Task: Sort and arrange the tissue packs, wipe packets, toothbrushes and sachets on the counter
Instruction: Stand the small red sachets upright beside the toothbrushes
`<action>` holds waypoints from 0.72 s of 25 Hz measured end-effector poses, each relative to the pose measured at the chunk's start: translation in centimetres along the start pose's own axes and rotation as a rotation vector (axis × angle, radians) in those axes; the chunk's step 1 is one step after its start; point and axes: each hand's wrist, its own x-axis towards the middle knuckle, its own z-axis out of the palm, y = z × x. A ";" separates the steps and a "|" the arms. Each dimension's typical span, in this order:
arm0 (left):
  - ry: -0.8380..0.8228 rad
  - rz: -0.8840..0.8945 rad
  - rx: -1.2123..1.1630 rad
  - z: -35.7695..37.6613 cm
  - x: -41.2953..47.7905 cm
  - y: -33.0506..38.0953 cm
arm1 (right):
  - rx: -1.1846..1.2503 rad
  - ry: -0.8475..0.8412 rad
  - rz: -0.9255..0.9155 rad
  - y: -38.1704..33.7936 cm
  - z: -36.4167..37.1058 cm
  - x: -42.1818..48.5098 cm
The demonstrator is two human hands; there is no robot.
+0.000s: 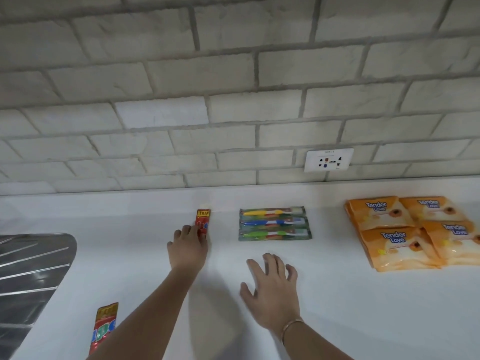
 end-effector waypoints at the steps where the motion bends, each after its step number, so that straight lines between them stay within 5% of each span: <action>1: 0.035 0.019 0.002 0.4 -0.4 -0.3 | 0.002 0.001 0.003 0.0 0.1 0.0; 18: 0.078 0.063 -0.073 1.2 -0.5 -0.9 | -0.004 -0.002 0.000 -0.2 -0.2 0.0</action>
